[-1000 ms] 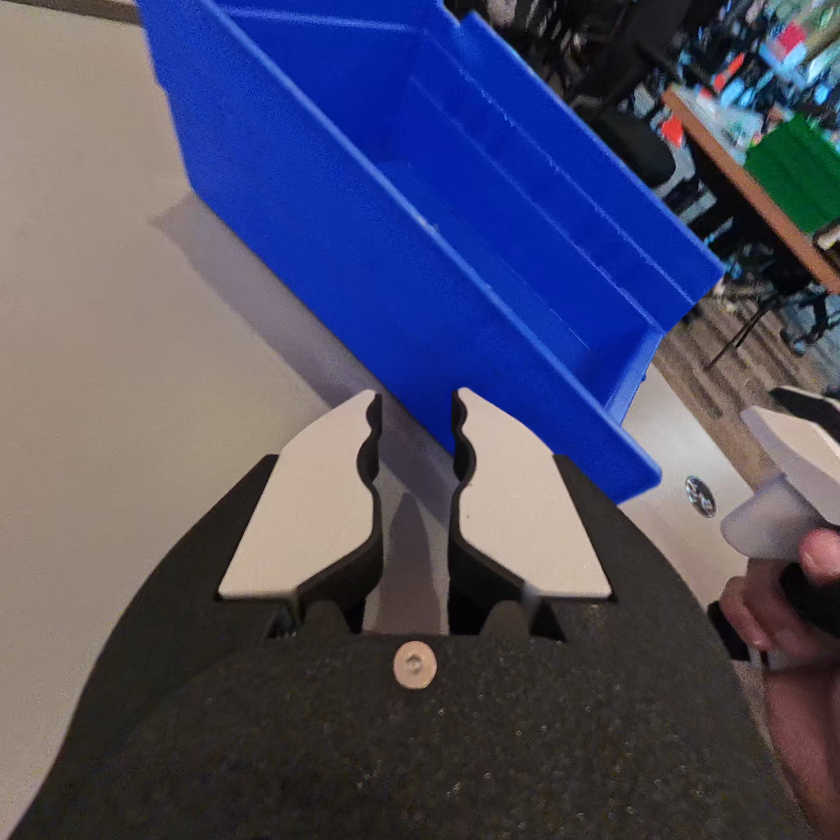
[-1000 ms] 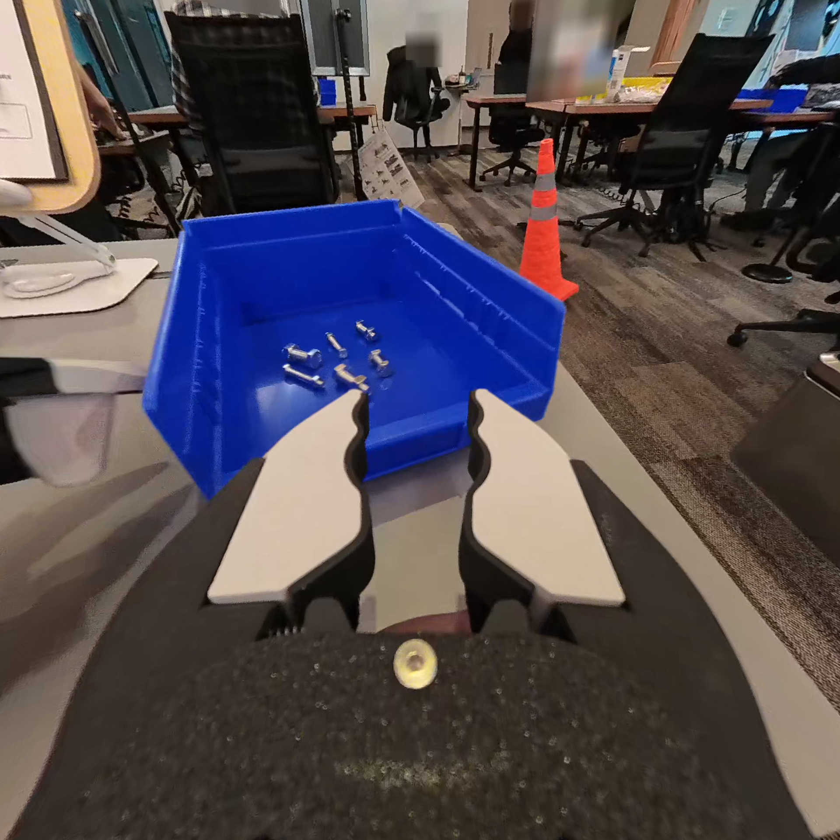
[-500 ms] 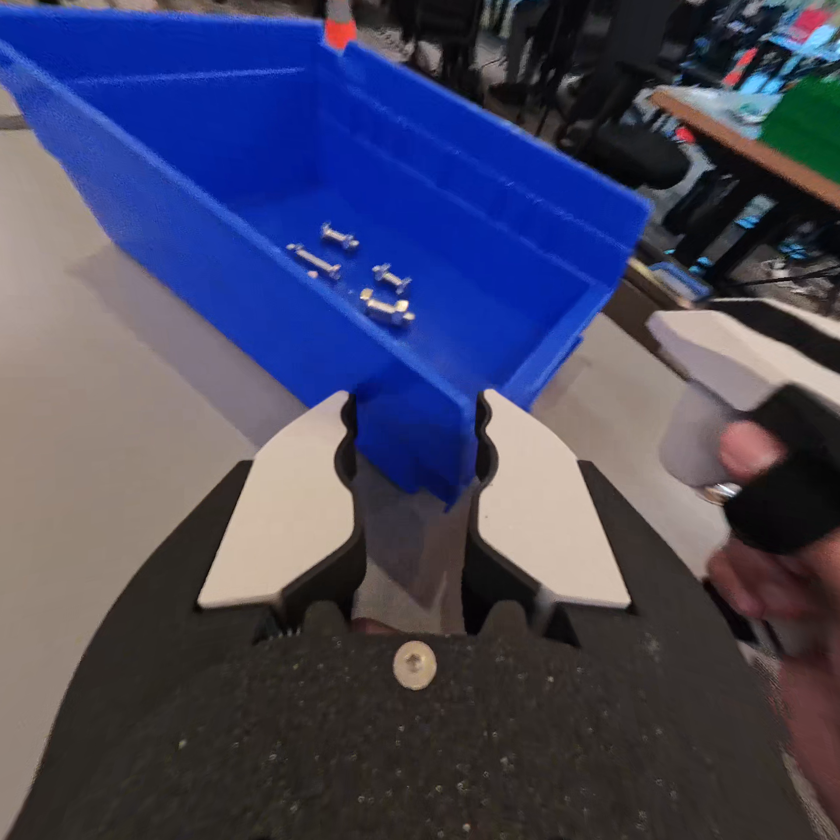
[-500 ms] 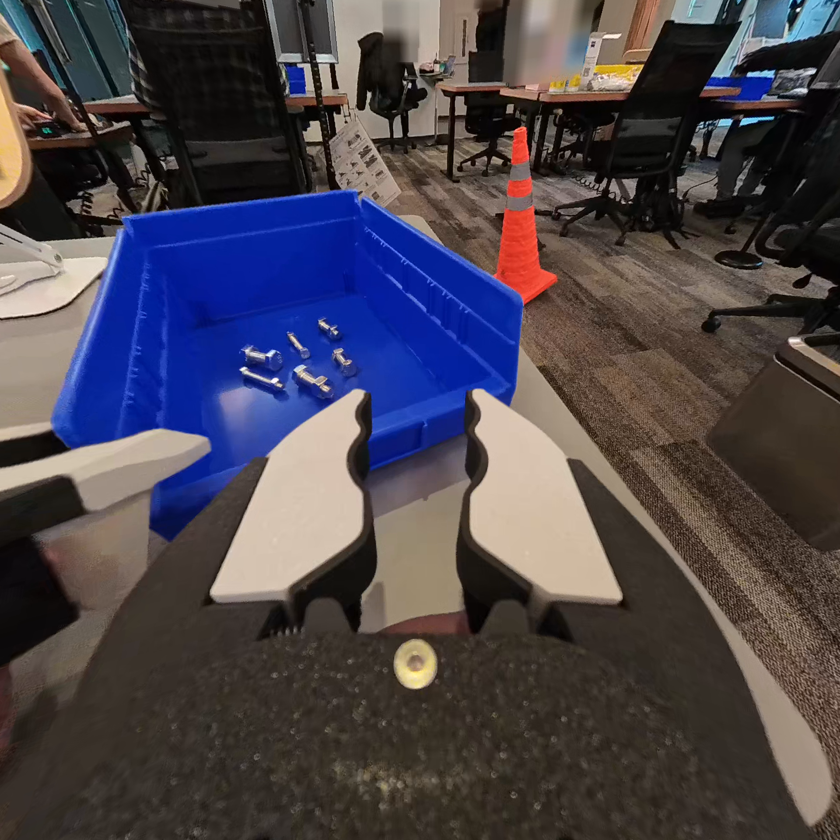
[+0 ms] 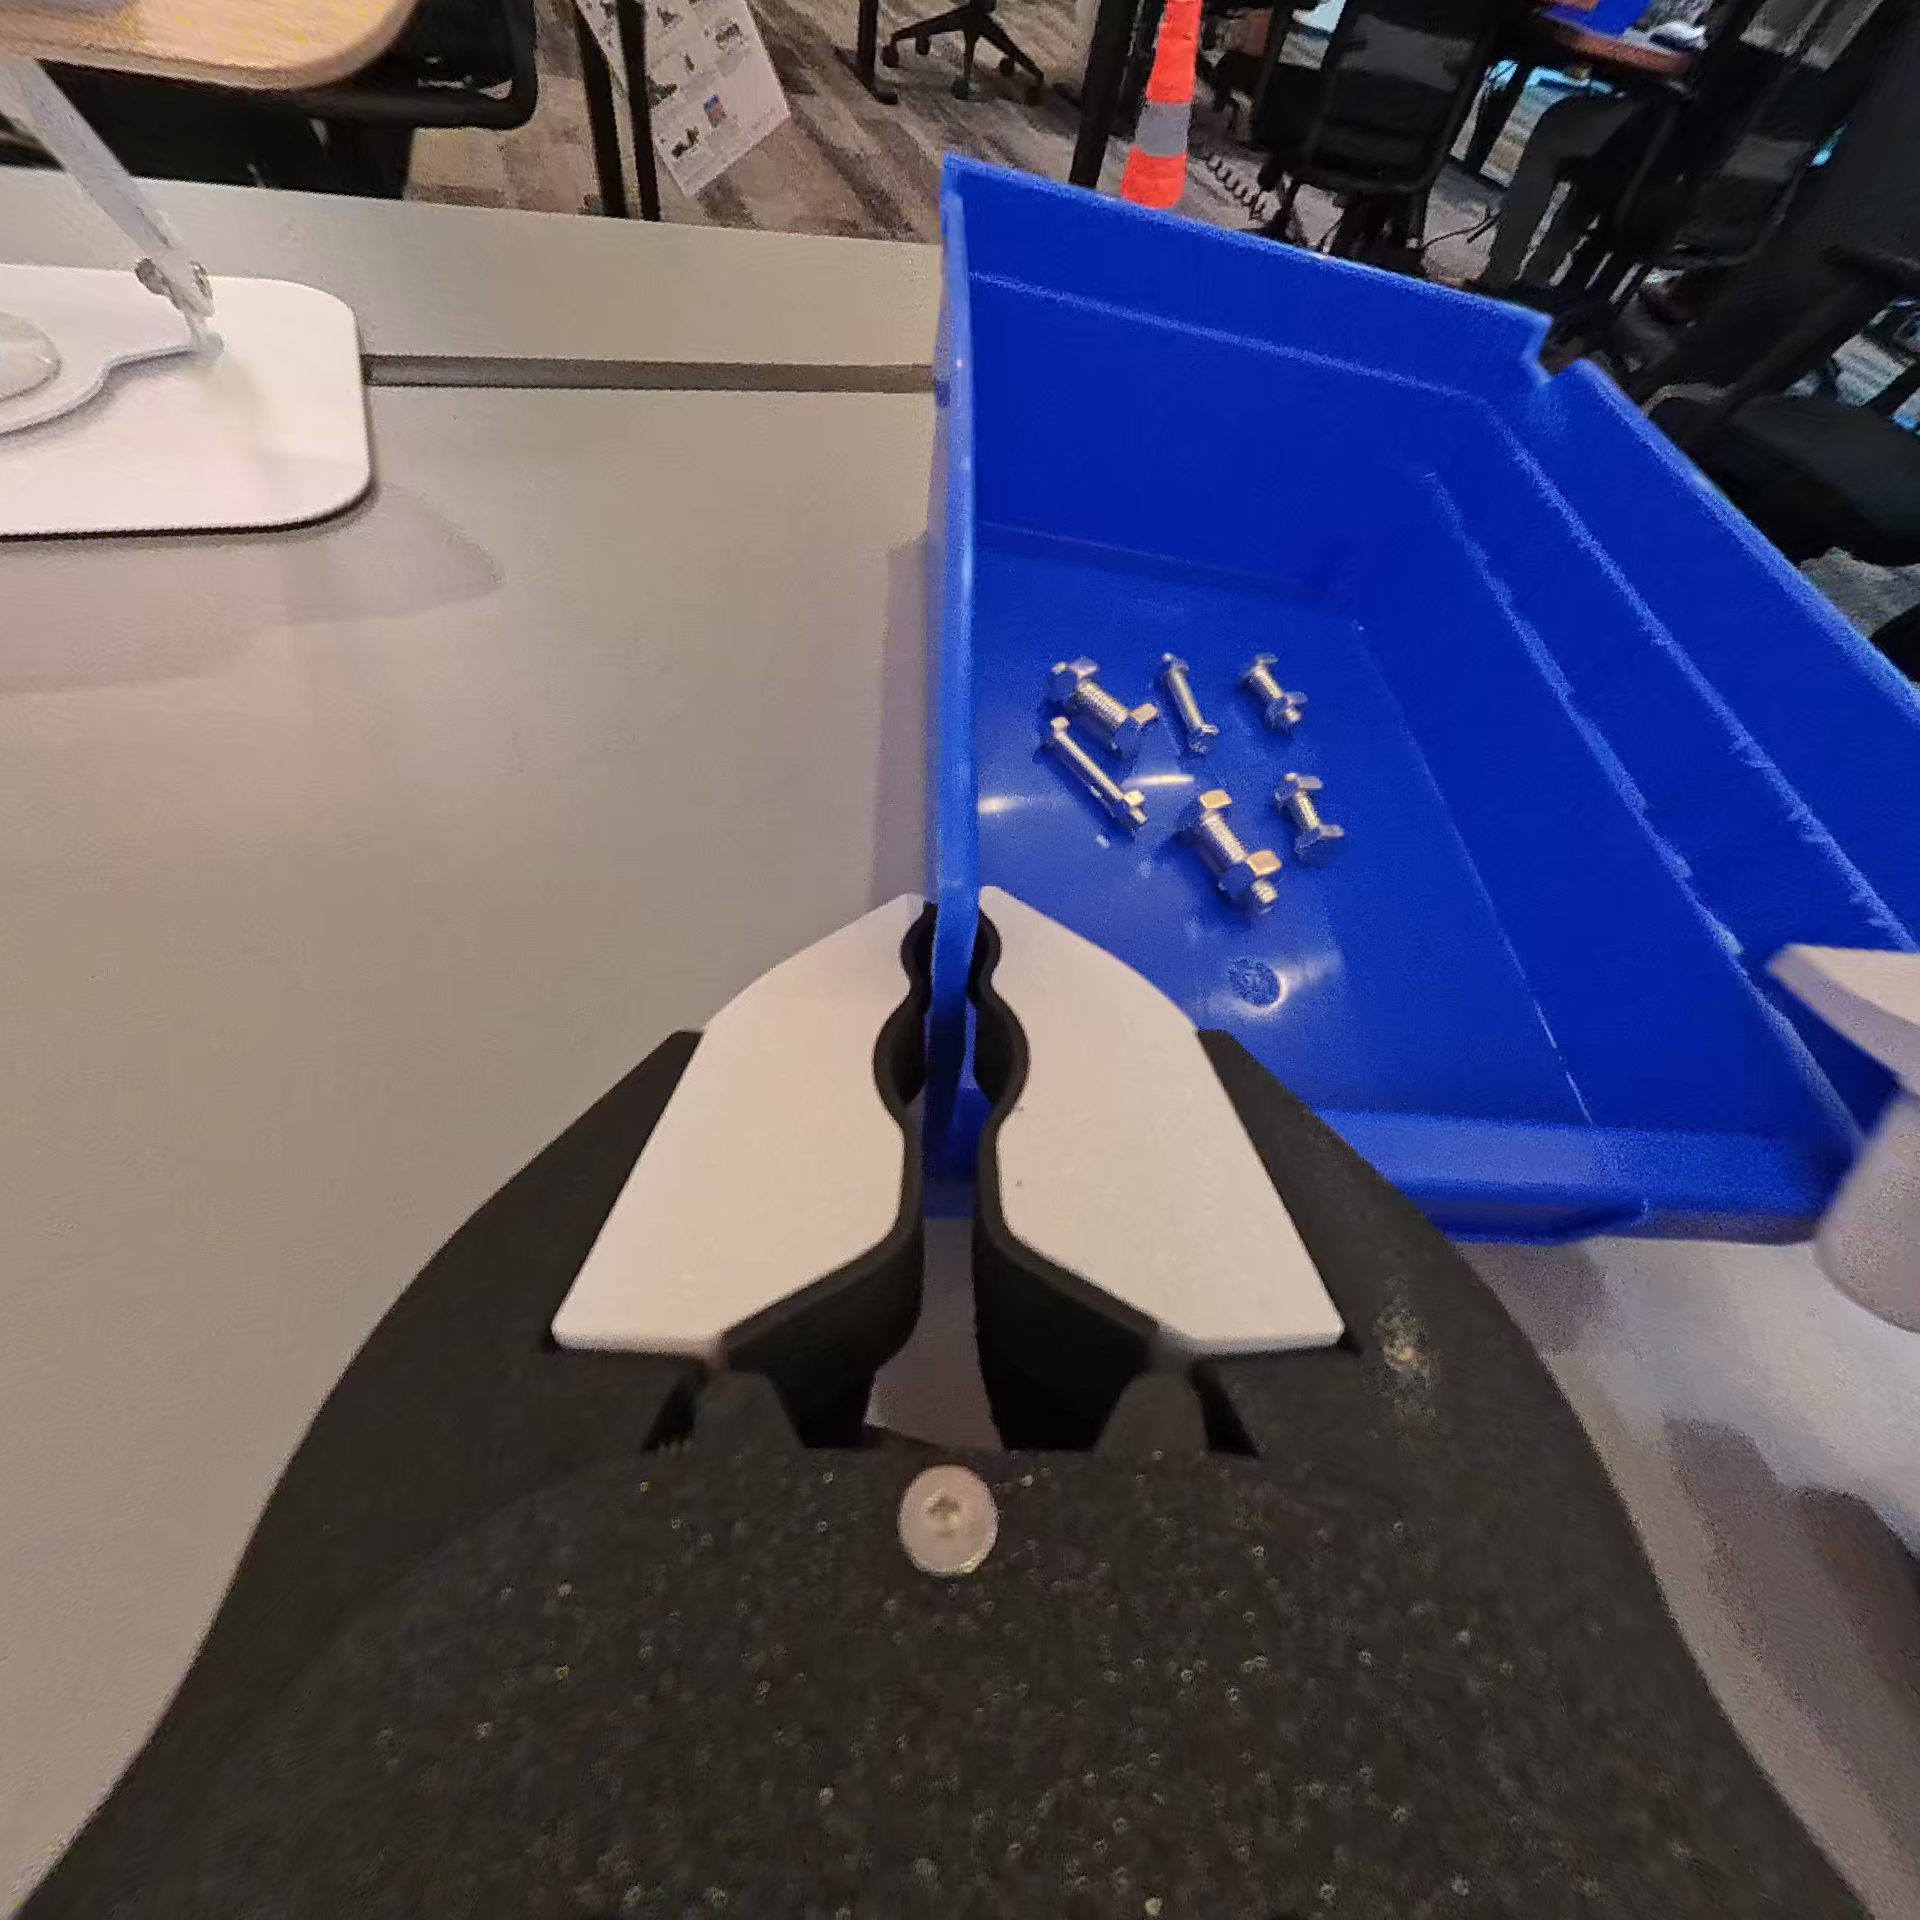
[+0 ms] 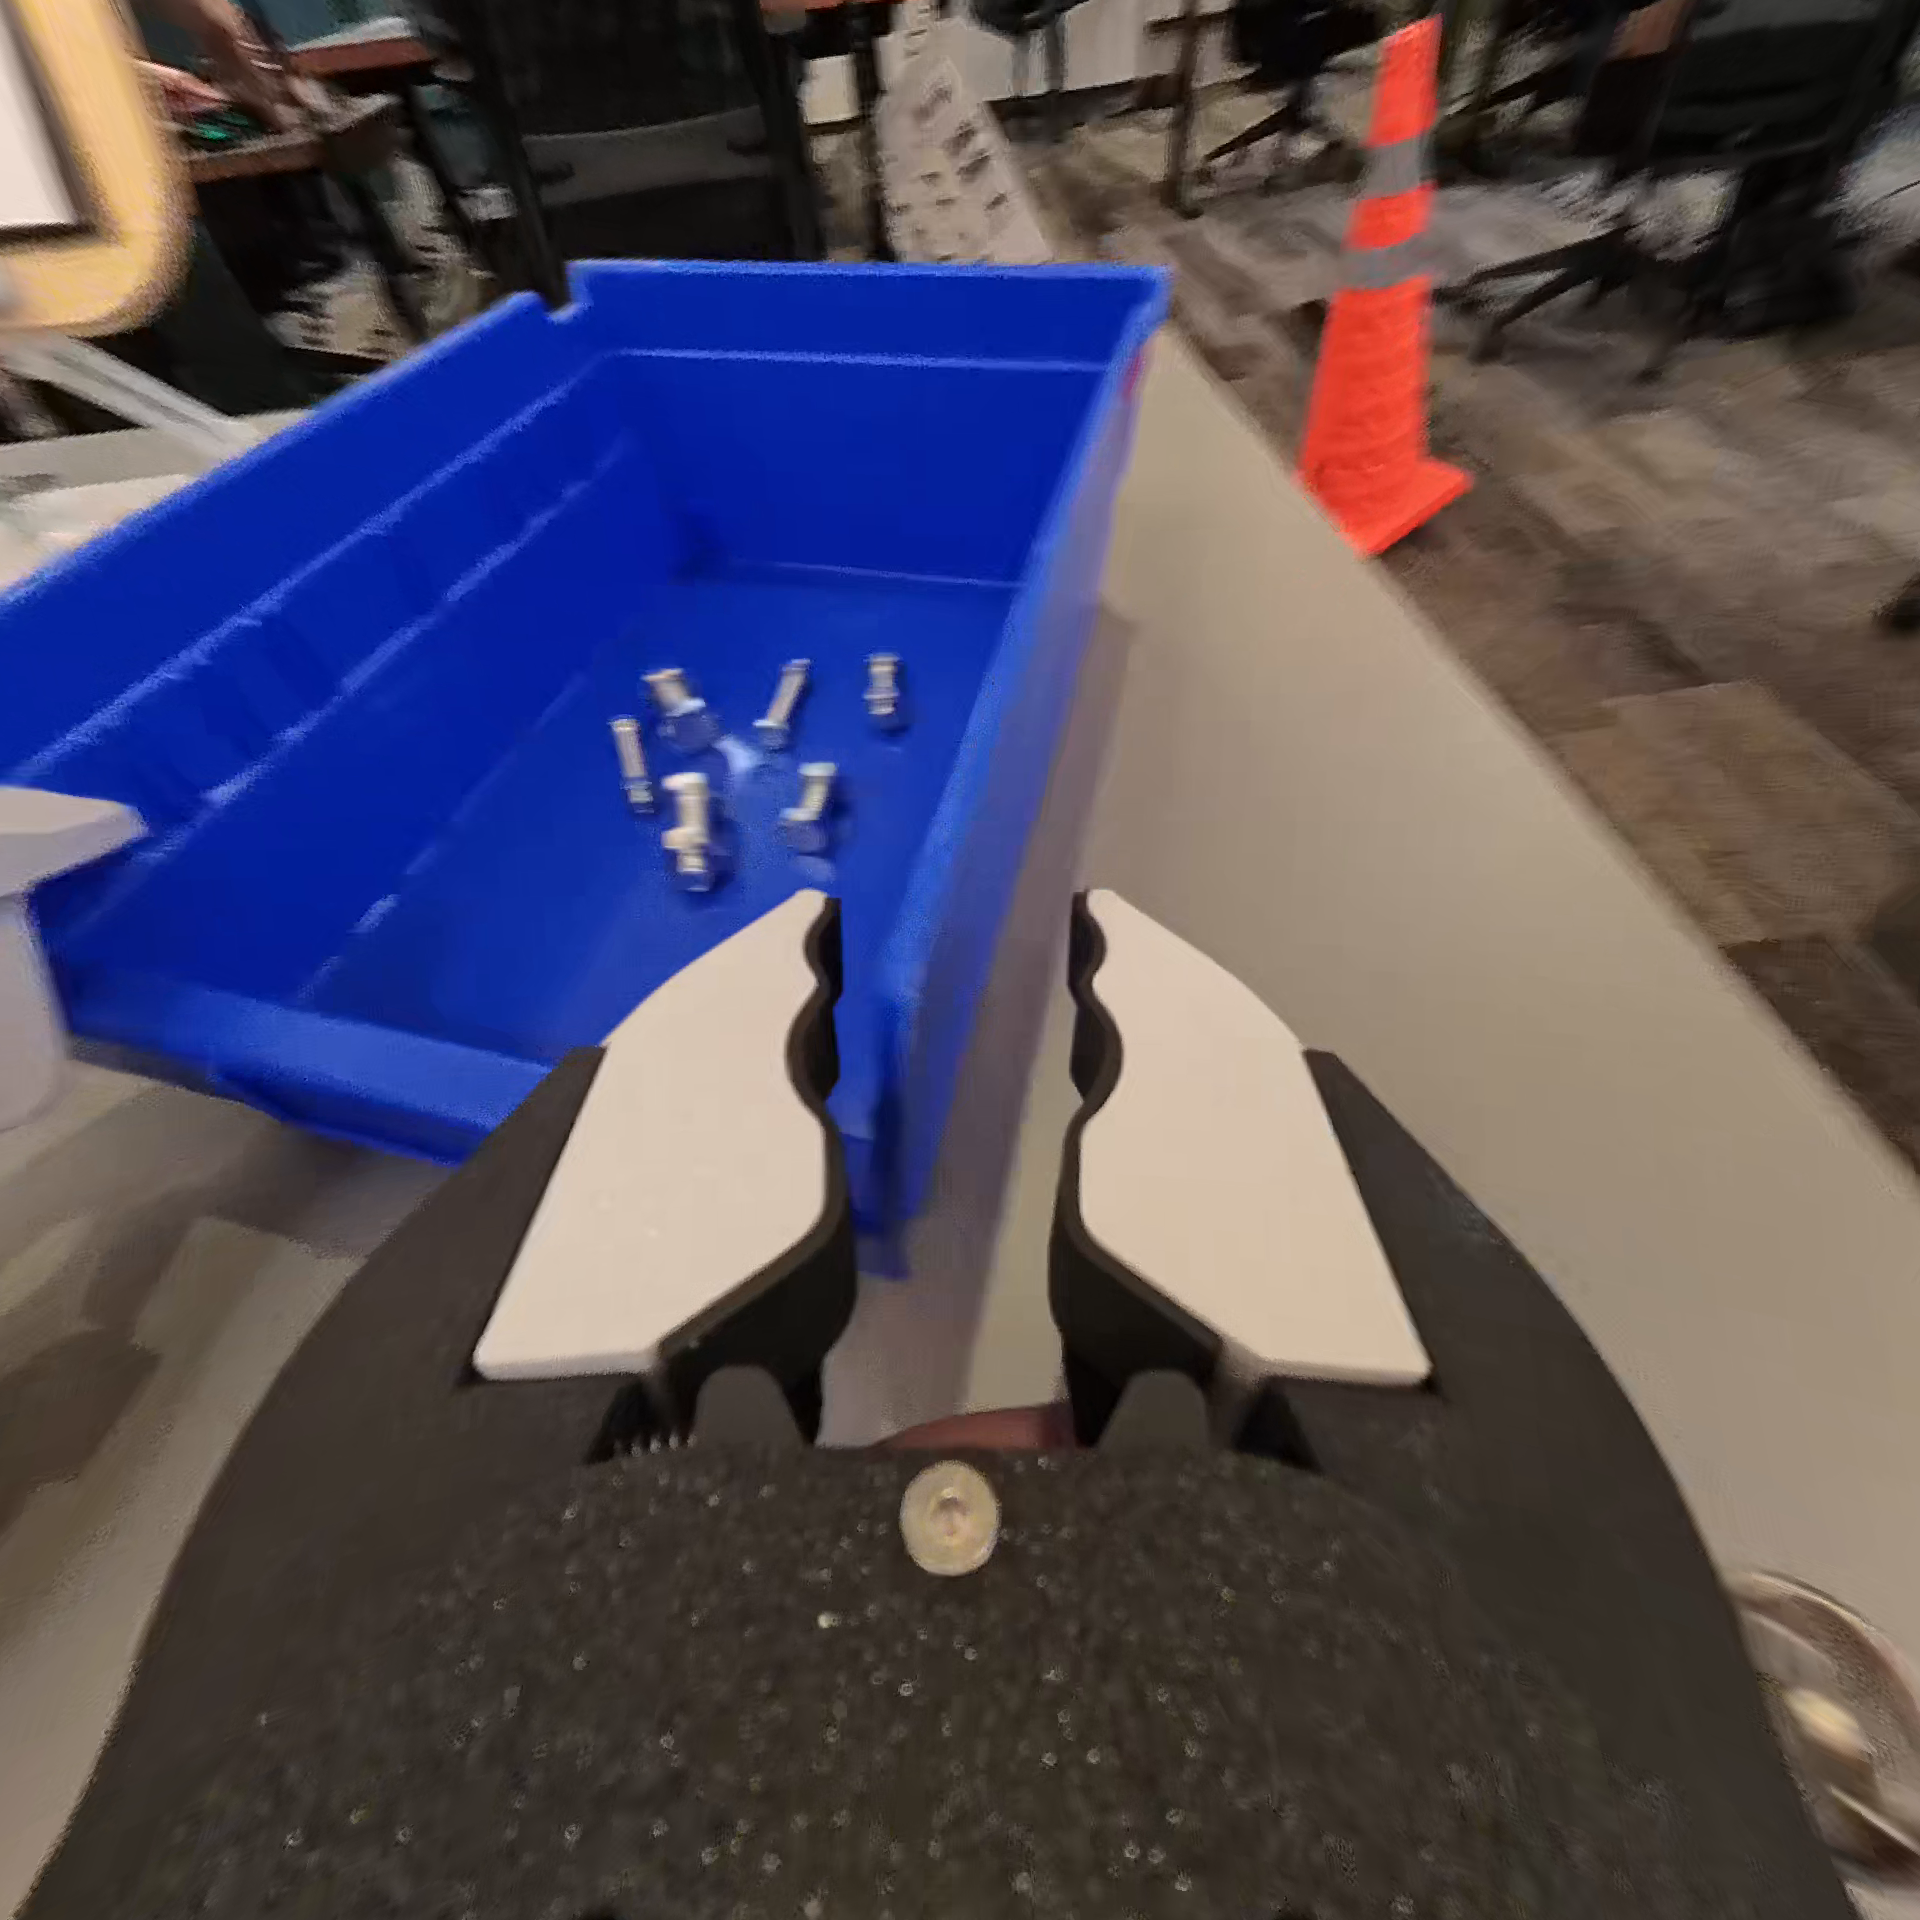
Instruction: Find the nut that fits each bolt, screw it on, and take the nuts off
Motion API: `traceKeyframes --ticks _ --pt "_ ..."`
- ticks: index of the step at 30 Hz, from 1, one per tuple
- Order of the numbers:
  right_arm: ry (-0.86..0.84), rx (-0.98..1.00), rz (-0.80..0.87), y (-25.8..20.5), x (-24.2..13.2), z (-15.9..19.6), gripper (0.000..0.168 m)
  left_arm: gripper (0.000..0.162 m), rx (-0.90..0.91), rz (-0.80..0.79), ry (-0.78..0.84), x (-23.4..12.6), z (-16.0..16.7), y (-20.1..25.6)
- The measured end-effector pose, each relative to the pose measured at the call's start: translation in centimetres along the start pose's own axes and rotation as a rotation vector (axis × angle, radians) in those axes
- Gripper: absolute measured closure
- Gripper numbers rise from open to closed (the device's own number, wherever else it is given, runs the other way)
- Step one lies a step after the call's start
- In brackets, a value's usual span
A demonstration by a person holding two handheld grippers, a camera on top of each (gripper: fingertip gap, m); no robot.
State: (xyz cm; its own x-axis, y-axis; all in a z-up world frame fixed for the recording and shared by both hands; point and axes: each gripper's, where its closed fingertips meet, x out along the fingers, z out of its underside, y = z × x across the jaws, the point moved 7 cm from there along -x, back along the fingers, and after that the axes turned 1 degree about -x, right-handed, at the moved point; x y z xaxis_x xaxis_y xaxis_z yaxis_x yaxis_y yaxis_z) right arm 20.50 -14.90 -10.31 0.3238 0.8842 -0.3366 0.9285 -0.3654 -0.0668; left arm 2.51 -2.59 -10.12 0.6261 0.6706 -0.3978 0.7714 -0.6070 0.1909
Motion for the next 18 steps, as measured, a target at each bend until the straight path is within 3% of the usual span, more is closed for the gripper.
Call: traceKeyframes --ticks 2,4,7,18 --pt "-0.032 0.046 -0.080 -2.1 0.7 0.2 0.123 0.159 0.036 -0.018 0.010 -1.0 0.4 -0.4" --pt "-0.056 0.006 -0.053 -3.7 0.7 0.2 0.119 0.158 0.046 -0.047 0.028 -2.3 0.6 -1.2" --pt "-0.008 0.034 -0.063 -5.0 -0.7 0.0 0.163 0.159 0.082 -0.077 0.069 -5.0 0.3 -3.6" --pt "0.058 -0.053 -0.275 -23.2 -6.0 -0.2 0.163 0.160 0.080 -0.297 0.118 -20.0 1.0 -17.2"
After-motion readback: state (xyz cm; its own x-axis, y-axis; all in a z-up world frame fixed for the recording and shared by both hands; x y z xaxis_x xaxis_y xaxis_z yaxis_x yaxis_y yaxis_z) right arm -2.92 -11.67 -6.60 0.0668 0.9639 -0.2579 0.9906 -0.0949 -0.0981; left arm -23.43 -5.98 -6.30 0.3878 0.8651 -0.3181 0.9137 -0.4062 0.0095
